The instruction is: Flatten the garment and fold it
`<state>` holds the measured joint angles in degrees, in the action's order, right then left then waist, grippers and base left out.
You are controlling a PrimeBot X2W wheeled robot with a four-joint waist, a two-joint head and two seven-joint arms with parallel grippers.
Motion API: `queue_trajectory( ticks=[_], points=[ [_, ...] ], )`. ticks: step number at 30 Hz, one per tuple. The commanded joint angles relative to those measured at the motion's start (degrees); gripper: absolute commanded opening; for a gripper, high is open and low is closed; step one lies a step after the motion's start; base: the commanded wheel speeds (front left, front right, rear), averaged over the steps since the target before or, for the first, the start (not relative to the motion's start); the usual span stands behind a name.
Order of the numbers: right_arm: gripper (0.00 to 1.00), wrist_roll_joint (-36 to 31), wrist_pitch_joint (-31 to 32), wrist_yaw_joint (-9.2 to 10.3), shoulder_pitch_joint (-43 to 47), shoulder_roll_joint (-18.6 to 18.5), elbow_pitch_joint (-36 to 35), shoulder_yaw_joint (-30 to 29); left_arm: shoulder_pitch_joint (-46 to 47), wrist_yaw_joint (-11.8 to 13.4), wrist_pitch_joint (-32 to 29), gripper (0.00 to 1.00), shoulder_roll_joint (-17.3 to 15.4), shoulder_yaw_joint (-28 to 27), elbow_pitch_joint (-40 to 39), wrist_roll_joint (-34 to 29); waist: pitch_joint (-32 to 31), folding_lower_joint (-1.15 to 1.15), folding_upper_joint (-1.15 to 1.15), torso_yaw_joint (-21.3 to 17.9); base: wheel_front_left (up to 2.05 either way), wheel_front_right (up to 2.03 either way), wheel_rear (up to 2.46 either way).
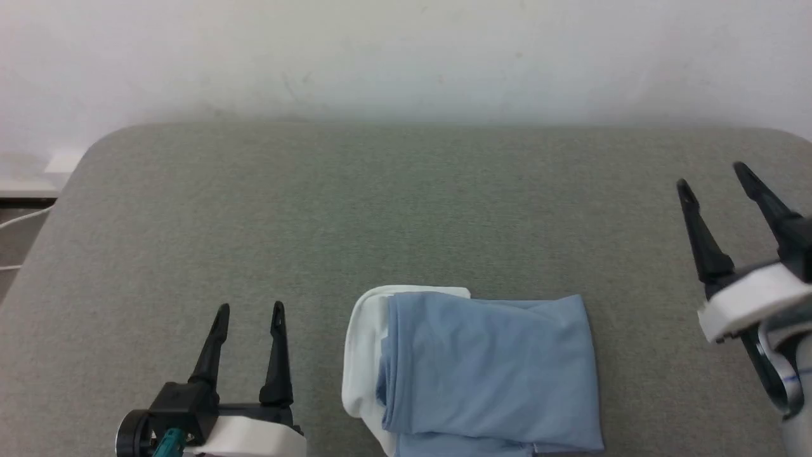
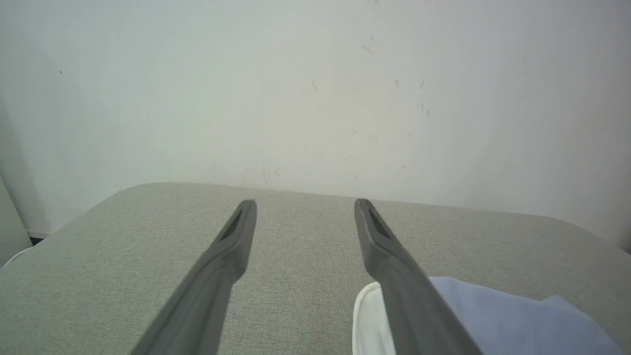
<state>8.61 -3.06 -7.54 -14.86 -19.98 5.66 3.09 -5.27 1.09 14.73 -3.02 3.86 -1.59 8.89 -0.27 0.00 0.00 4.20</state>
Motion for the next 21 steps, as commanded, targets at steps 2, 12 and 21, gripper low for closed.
queue_trajectory(
  ticks=[2,12,21],
  points=[
    [1.00,-0.40,-1.68,0.05,2.58,1.42,-1.53,-1.38,0.69,0.25,0.27,1.00,0.14,-0.25,-0.51,-0.76,0.67,0.00,0.00,-2.06,0.00,0.00,0.00],
    [1.00,-1.95,-6.69,0.05,15.76,10.26,-9.71,-7.41,0.11,0.30,0.27,1.00,0.14,-0.38,-1.85,-2.87,1.22,0.00,0.00,-3.54,0.00,0.00,0.00],
    [1.00,-0.90,-3.50,0.05,20.62,14.04,-10.67,-7.11,0.35,-0.02,0.27,1.00,0.14,0.13,-1.04,-2.81,2.36,0.00,0.00,-3.85,0.00,0.00,0.00]
  ],
)
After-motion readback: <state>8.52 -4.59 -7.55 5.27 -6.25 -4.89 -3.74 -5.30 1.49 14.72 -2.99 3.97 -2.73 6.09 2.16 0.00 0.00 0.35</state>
